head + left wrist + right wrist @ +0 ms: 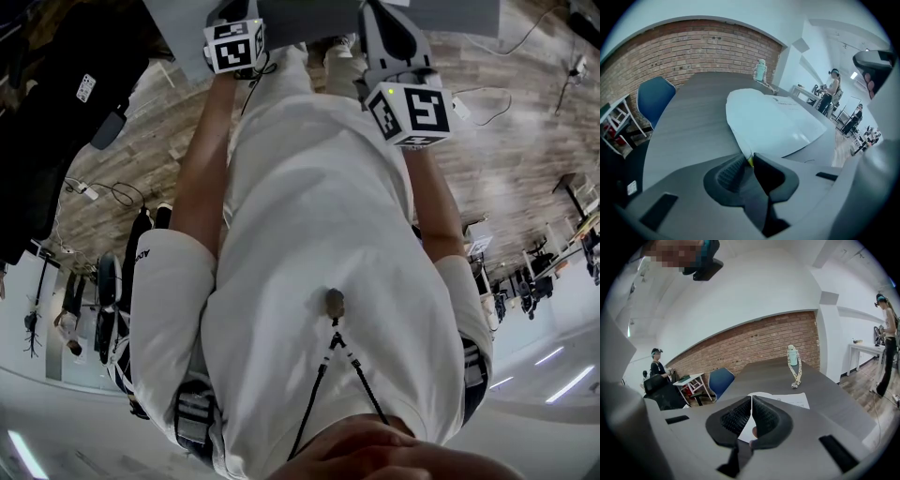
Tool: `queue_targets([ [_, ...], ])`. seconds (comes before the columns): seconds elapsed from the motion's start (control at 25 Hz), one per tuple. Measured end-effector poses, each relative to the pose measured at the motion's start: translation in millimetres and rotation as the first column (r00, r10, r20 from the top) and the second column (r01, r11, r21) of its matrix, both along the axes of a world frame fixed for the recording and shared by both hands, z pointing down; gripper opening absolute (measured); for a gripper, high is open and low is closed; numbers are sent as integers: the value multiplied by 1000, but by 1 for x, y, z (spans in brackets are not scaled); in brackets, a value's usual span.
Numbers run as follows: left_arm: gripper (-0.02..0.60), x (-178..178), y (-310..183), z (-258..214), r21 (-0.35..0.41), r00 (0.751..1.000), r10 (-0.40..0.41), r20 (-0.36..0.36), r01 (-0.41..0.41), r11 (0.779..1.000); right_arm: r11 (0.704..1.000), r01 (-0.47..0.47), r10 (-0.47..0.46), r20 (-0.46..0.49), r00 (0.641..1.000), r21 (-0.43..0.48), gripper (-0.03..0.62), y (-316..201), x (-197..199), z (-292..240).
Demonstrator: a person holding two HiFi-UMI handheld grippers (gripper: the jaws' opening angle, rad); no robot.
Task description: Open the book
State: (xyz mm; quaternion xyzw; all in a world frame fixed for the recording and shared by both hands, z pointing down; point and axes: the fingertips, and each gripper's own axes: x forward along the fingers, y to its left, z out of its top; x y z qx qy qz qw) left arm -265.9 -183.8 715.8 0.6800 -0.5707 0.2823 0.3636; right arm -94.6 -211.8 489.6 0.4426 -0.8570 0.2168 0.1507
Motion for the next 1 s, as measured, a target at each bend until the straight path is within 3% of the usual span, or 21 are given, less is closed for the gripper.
queue_targets([
  [0.16, 98, -2, 4, 4, -1, 998, 16, 63, -16, 1000, 1000, 9, -9, -2, 1000, 5, 37, -1, -1, -2],
  [0.32, 121, -5, 11, 8, -7, 997, -2, 78, 3, 1000, 999, 32, -32, -3, 999, 18, 37, -2, -5, -4],
  [0.6, 123, -35, 25, 12, 15, 992, -45, 122, 43, 999, 996, 80, -80, 17, 997, 37, 37, 3, -27, 7],
  [0.76, 75, -11, 27, -33, 49, 989, -65, 136, 58, 997, 993, 102, -104, 31, 994, 62, 37, 4, 1, -25],
  [0.88, 52, -10, 23, -44, 89, 988, -73, 136, 61, 994, 991, 110, -113, 41, 993, 73, 37, 2, 0, -21],
  [1.0, 34, 29, 22, -79, 140, 990, -73, 120, 56, 989, 990, 115, -120, 58, 991, 85, 37, 9, 31, -41],
])
